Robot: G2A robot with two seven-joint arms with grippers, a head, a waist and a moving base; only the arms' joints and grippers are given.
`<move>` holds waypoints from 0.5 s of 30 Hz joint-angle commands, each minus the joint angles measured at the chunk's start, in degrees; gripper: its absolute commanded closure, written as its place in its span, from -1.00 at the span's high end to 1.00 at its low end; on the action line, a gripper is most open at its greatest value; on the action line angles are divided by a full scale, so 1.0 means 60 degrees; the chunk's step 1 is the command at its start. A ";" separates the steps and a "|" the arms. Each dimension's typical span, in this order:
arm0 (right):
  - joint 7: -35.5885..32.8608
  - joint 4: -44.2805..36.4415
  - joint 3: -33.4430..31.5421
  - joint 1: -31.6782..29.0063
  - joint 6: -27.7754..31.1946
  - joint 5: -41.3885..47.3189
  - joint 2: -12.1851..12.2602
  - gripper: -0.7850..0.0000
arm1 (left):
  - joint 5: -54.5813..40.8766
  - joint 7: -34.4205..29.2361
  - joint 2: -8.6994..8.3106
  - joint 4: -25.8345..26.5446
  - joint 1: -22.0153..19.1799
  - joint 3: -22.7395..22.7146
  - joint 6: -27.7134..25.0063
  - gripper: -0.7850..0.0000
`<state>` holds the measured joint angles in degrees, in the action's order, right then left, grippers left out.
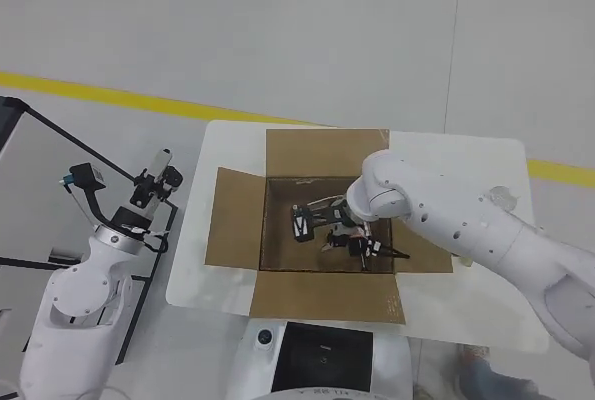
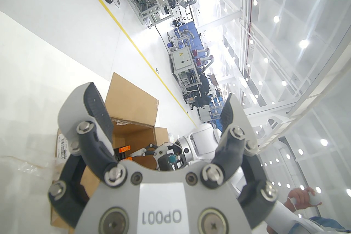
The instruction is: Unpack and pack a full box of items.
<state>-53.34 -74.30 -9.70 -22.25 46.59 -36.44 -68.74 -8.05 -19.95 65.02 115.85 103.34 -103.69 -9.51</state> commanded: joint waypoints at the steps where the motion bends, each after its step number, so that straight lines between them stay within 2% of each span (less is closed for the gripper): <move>1: -0.0051 0.0690 -0.0007 0.0014 0.0190 -0.0150 -0.0321 -0.18 | 0.0000 0.0000 0.0000 0.0000 0.0000 0.0000 0.0000 1.00; 15: -0.1004 0.4163 -0.0007 -0.0117 -0.0340 -0.1669 -0.2880 -0.22 | 0.0000 0.0000 0.0000 0.0000 0.0000 0.0000 0.0000 1.00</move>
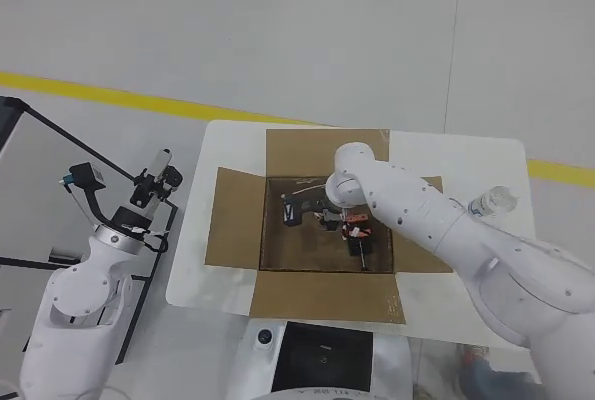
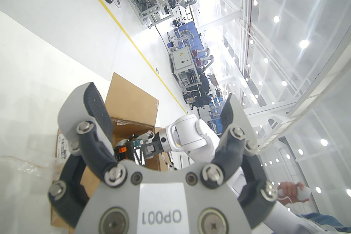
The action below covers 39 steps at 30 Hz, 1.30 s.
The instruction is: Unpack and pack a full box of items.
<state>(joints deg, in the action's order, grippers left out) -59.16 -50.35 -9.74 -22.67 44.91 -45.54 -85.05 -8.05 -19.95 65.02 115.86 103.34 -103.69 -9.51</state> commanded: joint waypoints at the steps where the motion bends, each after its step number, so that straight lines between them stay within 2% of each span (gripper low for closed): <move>1: -0.0013 0.0373 0.0000 -0.0089 -0.0100 -0.0294 -0.0322 -0.23 | 0.0000 0.0000 0.0000 0.0000 0.0000 0.0000 0.0000 1.00; 9: 0.0632 0.2142 0.0000 -0.0113 0.0137 -0.1350 -0.1284 -0.24 | 0.0000 0.0000 0.0000 0.0000 0.0000 0.0000 0.0000 1.00; 19: 0.1683 0.3404 -0.0004 -0.0050 0.0571 -0.2091 -0.1896 -0.25 | 0.0000 0.0000 0.0000 0.0000 0.0000 0.0000 0.0000 1.00; 24: 0.2074 0.3517 -0.0011 -0.0015 0.0879 -0.2222 -0.2068 -0.26 | 0.0000 0.0000 0.0000 0.0000 0.0000 0.0000 0.0000 1.00; 27: 0.2144 0.3446 -0.0014 0.0001 0.0944 -0.2272 -0.2130 -0.12 | 0.0000 0.0000 0.0000 0.0000 0.0000 0.0000 0.0000 1.00; 39: 0.2144 0.3446 -0.0014 0.0001 0.0944 -0.2272 -0.2130 -0.12 | 0.0000 0.0000 0.0000 0.0000 0.0000 0.0000 0.0000 1.00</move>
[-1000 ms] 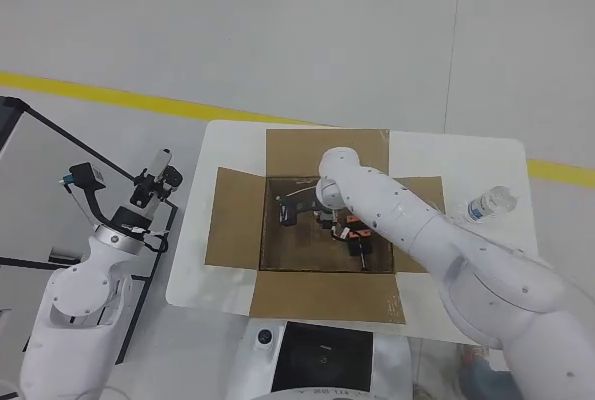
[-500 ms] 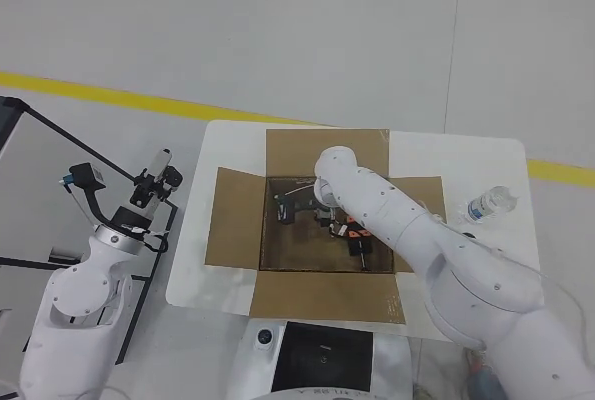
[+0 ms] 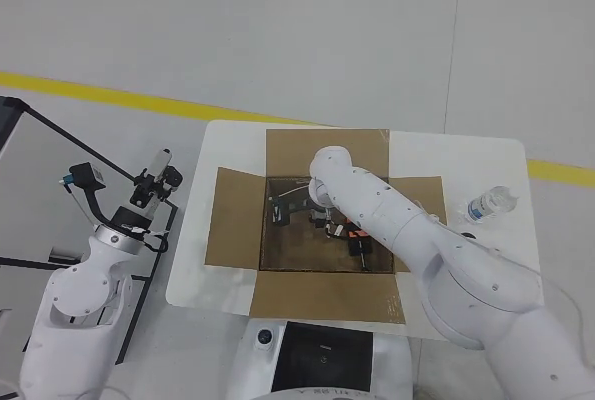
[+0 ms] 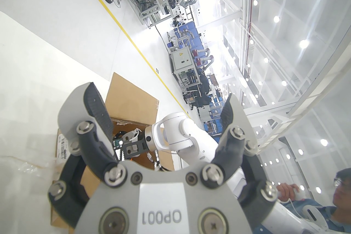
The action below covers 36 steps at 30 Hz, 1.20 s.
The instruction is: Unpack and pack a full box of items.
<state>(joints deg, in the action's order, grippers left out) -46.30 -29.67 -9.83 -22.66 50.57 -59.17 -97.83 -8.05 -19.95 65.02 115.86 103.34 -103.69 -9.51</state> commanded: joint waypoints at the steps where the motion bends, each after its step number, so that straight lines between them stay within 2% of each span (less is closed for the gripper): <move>1: 0.0000 0.0000 0.0000 0.0000 0.0000 0.0000 0.0000 -0.12 | 0.0000 0.0000 0.0000 0.0000 0.0000 0.0000 0.0000 1.00; 11: 0.0000 0.0000 0.0000 0.0000 0.0000 0.0000 0.0000 -0.12 | 0.0000 0.0000 0.0000 0.0000 0.0000 0.0000 0.0000 1.00; 12: 0.0038 -0.0016 0.0000 -0.0031 -0.0050 -0.0010 0.0001 -0.06 | 0.0000 0.0000 0.0000 0.0000 0.0000 0.0000 0.0000 1.00; 16: 0.0132 0.0065 0.0010 -0.0208 -0.0359 -0.0570 0.0058 -0.13 | 0.0000 0.0000 0.0000 0.0000 0.0000 0.0000 0.0000 1.00; 22: 0.0390 0.0190 0.0003 -0.0126 -0.0417 -0.1069 0.0140 -0.12 | 0.0000 0.0000 0.0000 0.0000 0.0000 0.0000 0.0000 1.00; 36: 0.1578 0.1028 -0.0037 -0.0167 -0.0084 -0.1675 0.0009 -0.18 | 0.0000 0.0000 0.0000 0.0000 0.0000 0.0000 0.0000 1.00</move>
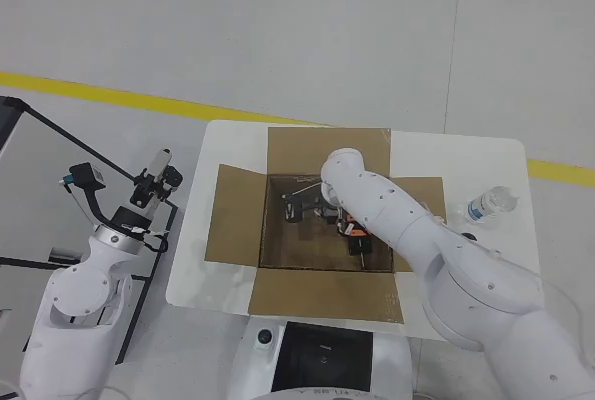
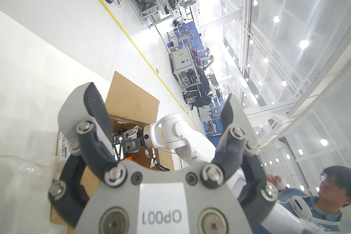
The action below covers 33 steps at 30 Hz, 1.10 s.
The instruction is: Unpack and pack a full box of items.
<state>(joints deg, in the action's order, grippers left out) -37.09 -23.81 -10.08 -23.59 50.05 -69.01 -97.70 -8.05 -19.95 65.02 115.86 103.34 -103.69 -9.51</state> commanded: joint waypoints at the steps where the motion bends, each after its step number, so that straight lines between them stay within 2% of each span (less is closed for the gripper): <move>1: 0.0097 0.0112 0.0007 -0.0017 0.0008 -0.0081 -0.0026 -0.18 | 0.0000 0.0000 0.0000 0.0000 0.0000 0.0000 0.0000 1.00; 8: 0.0473 0.0448 0.0015 -0.0046 0.0226 -0.0330 -0.0121 -0.25 | 0.0000 0.0000 0.0000 0.0000 0.0000 0.0000 0.0000 1.00; 19: 0.0729 0.0498 0.0048 -0.0096 -0.0188 -0.1015 -0.0249 -0.27 | 0.0000 0.0000 0.0000 0.0000 0.0000 0.0000 0.0000 1.00; 33: 0.1437 0.0497 -0.0020 0.0028 0.0161 -0.1429 -0.0329 -0.32 | 0.0000 0.0000 0.0000 0.0000 0.0000 0.0000 0.0000 1.00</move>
<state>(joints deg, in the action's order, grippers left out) -28.68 -20.74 -10.17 -23.53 50.99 -77.39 -99.70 -8.05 -19.95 65.02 115.86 103.34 -103.69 -9.51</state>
